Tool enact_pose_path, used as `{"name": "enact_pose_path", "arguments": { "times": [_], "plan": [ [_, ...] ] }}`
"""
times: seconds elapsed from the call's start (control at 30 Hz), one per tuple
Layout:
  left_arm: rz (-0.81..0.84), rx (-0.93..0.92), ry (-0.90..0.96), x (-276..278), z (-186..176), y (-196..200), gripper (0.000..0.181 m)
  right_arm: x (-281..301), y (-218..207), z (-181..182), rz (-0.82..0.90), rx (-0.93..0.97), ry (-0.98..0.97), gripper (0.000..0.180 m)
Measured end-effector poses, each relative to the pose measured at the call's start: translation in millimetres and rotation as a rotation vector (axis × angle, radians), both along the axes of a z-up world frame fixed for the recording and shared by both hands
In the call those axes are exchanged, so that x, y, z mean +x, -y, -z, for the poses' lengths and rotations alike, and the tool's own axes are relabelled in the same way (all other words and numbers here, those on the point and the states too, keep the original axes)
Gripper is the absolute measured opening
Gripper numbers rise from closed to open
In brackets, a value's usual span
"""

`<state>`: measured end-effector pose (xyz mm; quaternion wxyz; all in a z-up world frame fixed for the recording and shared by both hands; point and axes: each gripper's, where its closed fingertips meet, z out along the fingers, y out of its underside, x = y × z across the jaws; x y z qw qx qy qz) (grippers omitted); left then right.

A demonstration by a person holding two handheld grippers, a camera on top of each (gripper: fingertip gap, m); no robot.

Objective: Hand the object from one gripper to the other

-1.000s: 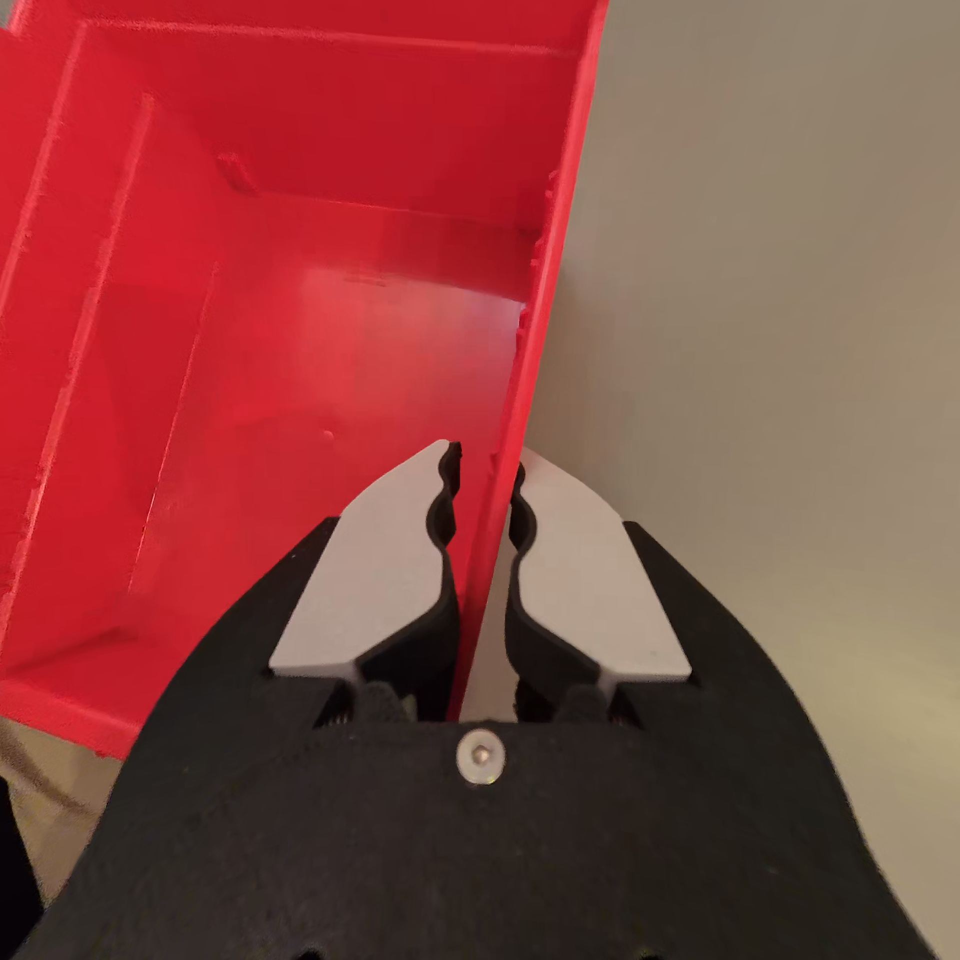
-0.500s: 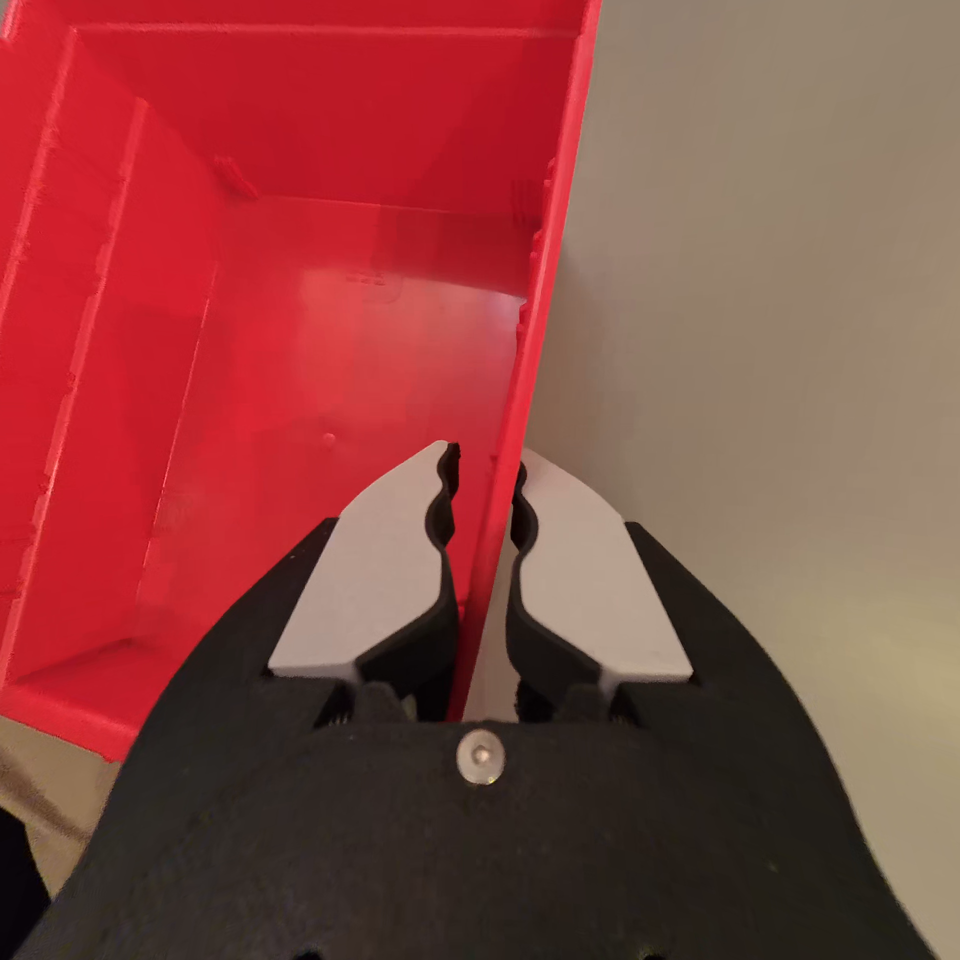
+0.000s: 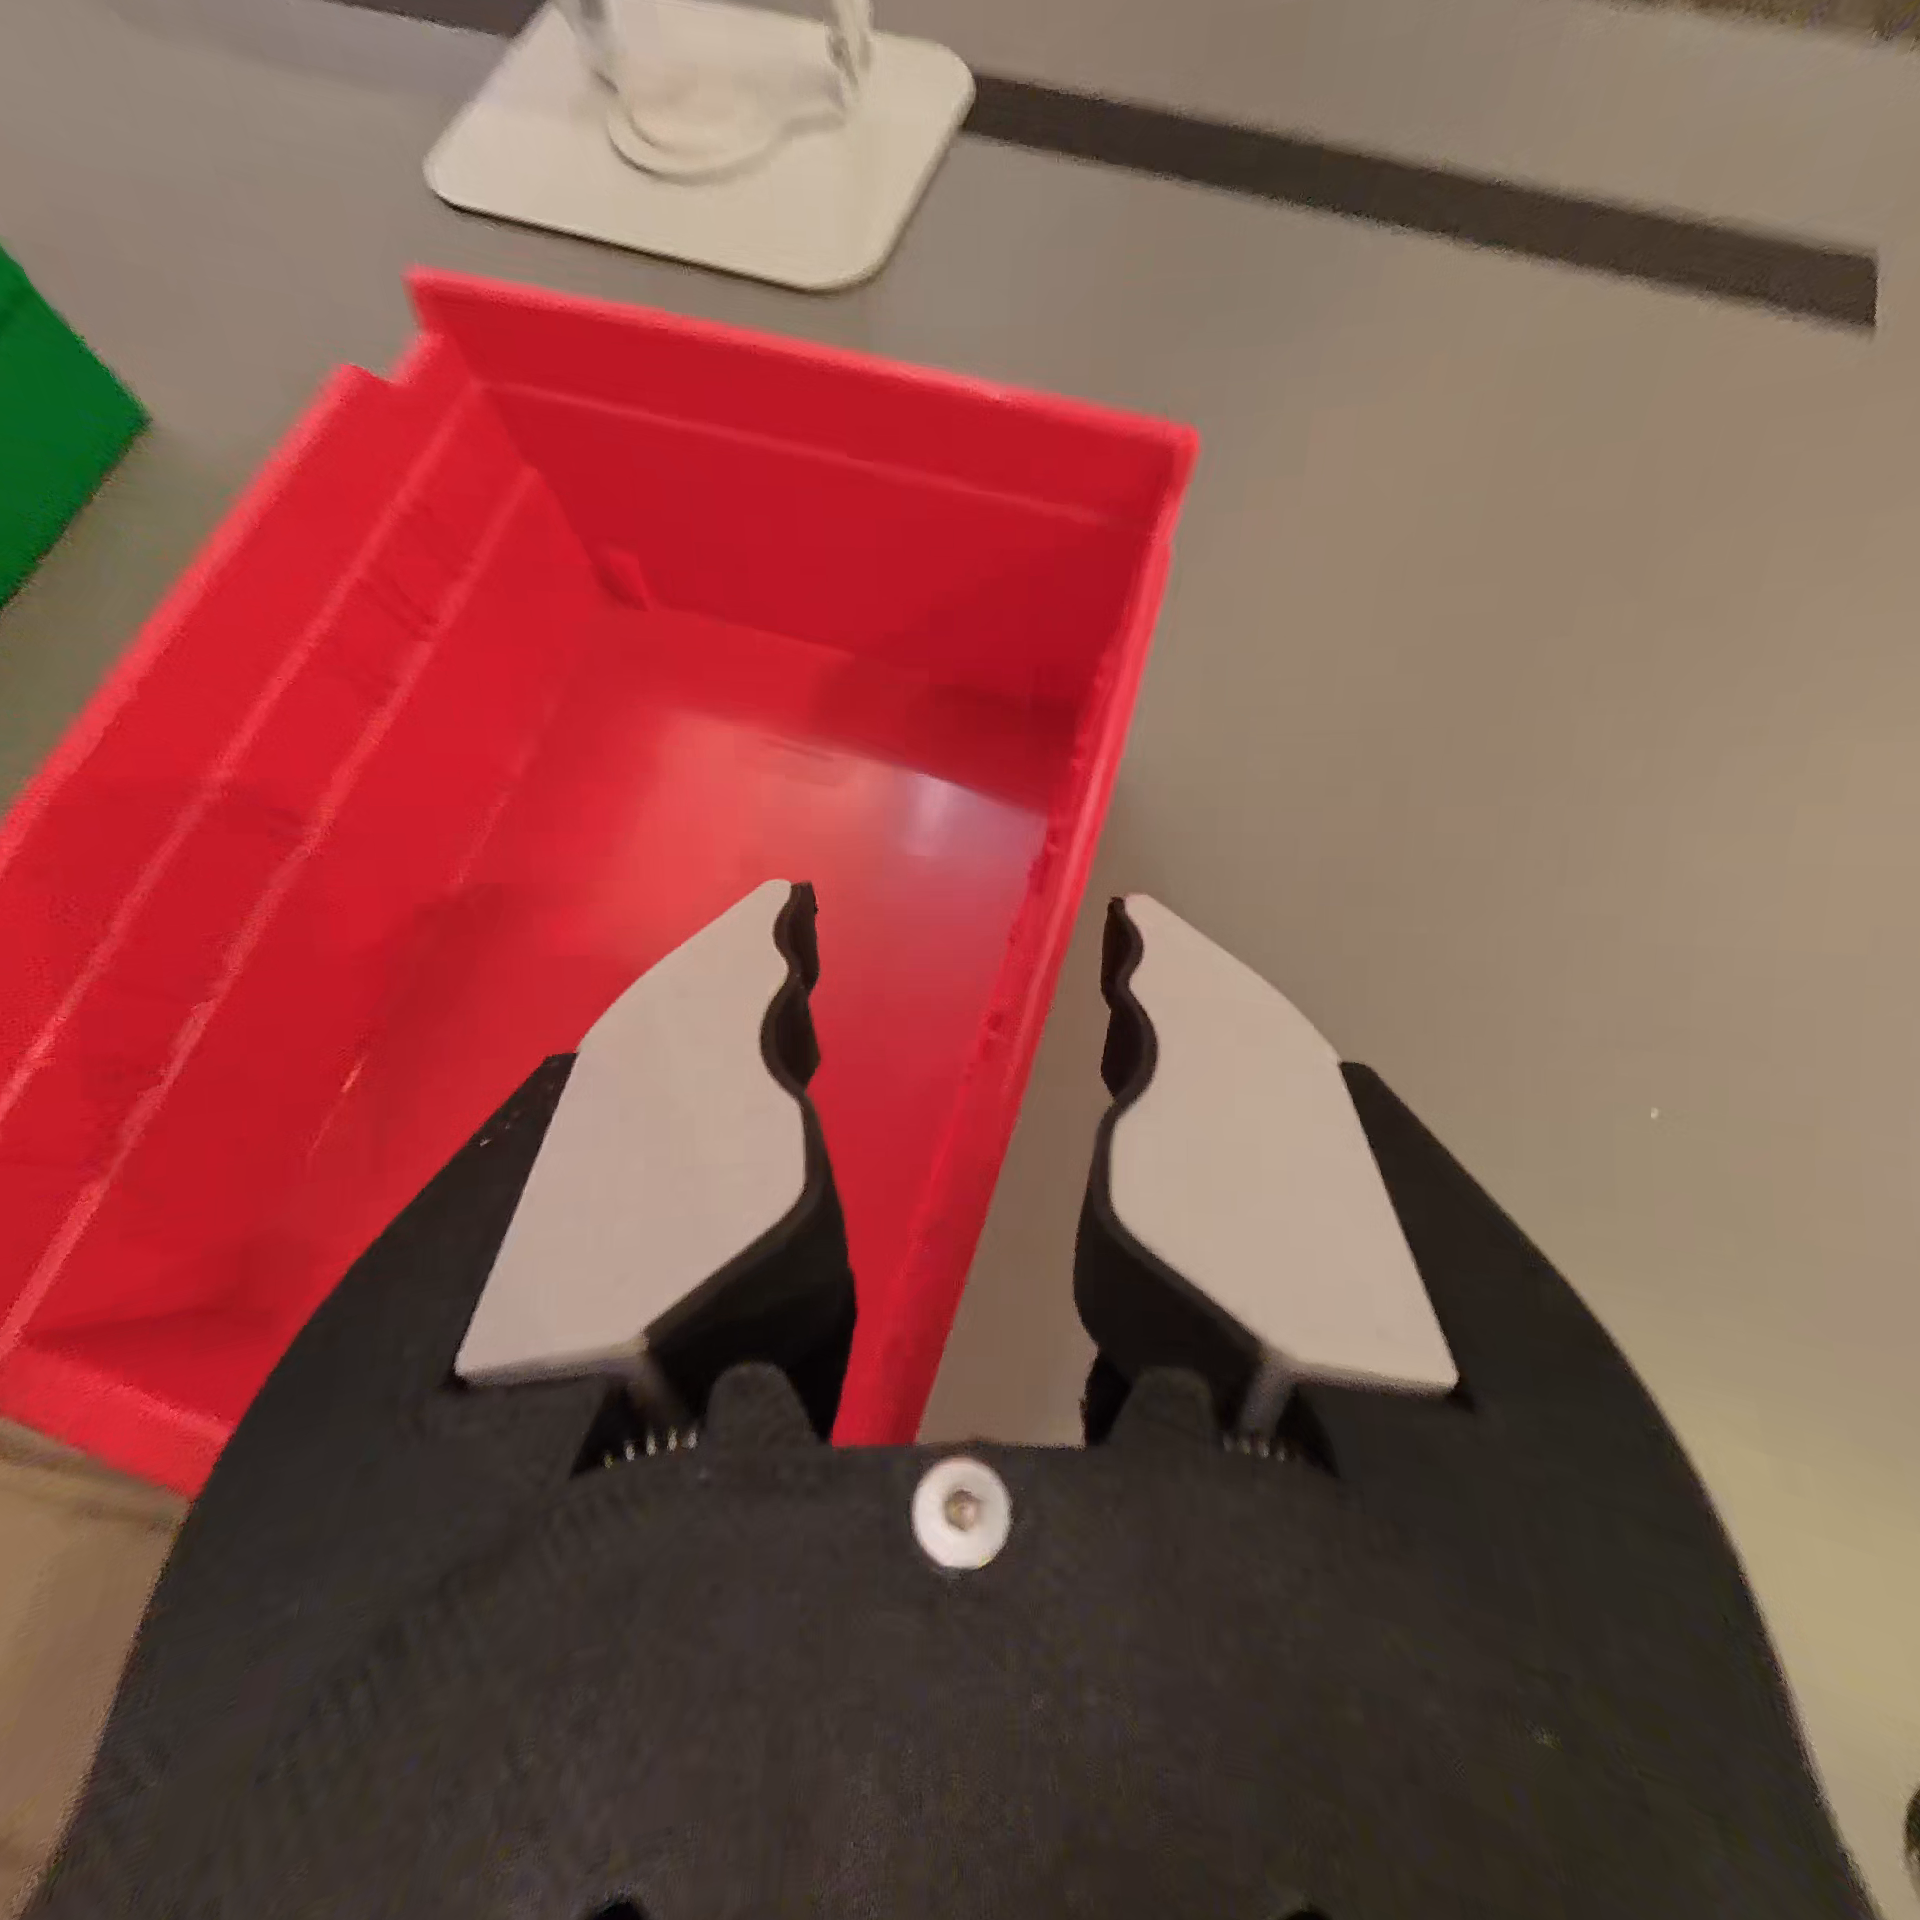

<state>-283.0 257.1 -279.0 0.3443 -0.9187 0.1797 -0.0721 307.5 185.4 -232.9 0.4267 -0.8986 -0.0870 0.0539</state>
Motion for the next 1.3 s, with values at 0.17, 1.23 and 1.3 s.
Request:
{"name": "enact_pose_path", "arguments": {
  "times": [0.17, 1.23, 1.3],
  "plan": [
    [0.145, 0.216, -0.209, 14, -51, -7, 0.061, -38, 3, -36, -0.128, 0.107, -0.035, 0.039],
    [0.983, -0.075, -0.383, 169, 41, 7, 0.071, -156, 18, -35, -0.471, 0.063, -0.090, 0.037],
    [1.007, -0.076, -0.434, 164, 43, 6, 0.079, -158, 18, -35, -0.476, 0.060, -0.092, 0.037]
  ]
}}
